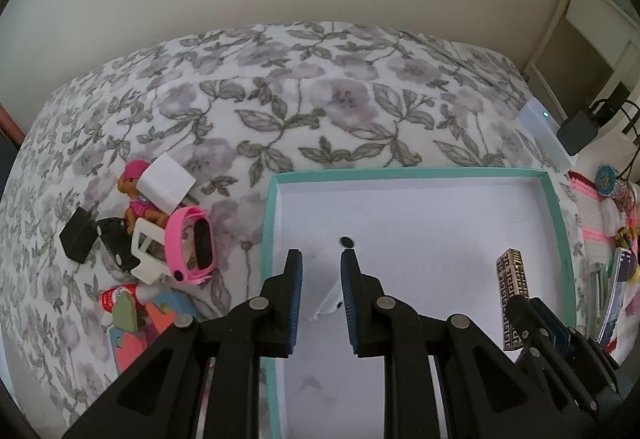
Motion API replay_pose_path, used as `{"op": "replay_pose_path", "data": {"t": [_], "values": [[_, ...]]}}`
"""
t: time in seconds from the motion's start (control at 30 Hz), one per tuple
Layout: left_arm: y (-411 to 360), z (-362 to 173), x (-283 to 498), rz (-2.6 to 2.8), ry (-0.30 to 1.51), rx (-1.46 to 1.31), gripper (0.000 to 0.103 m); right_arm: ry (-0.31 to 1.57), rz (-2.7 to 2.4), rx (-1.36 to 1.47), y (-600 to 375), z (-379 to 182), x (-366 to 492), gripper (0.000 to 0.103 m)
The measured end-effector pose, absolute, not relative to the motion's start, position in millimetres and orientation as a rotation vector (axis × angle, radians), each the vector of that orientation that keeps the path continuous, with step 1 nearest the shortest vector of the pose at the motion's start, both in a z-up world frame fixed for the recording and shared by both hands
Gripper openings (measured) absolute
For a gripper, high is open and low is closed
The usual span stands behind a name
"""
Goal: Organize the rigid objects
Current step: 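Open left tool to drop white cylinder in tray while right tool releases gold block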
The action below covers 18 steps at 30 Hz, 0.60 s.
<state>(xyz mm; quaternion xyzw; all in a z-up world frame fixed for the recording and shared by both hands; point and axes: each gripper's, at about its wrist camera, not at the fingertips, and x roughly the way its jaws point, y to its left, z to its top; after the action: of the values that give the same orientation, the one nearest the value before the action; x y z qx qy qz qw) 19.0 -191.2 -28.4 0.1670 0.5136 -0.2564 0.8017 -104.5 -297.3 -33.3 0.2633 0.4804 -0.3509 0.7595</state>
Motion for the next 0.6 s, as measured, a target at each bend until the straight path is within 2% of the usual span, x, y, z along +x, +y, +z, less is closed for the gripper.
{"op": "replay_pose_path", "data": {"t": [0.1,0.17,0.23,0.3,0.37,0.43,0.6], "values": [[-185.8,-28.9,23.0,-0.530,1.107,0.351,0.022,1.055,-0.761,0.568,-296.2,-34.2,-103.9,0.017],[-182.3,-28.7,25.6,-0.518,1.111,0.343,0.031,1.058,-0.760,0.565,-295.8,-34.7,-103.4,0.017],[-179.2,-28.0,27.2,-0.508,1.111,0.335,0.055,1.060,-0.758,0.560,-295.4,-34.6,-102.7,0.017],[-175.7,-26.9,29.3,-0.499,1.113,0.319,0.061,1.063,-0.757,0.552,-294.7,-34.3,-101.9,0.017],[-172.3,-25.5,31.3,-0.491,1.112,0.308,0.063,1.063,-0.756,0.547,-294.4,-33.6,-101.5,0.017],[-170.1,-25.1,32.6,-0.482,1.110,0.305,0.076,1.055,-0.751,0.533,-292.3,-30.8,-100.6,0.017],[-161.2,-26.4,38.7,-0.443,1.121,0.286,0.082,1.051,-0.743,0.489,-285.2,-26.4,-95.6,0.023]]}}
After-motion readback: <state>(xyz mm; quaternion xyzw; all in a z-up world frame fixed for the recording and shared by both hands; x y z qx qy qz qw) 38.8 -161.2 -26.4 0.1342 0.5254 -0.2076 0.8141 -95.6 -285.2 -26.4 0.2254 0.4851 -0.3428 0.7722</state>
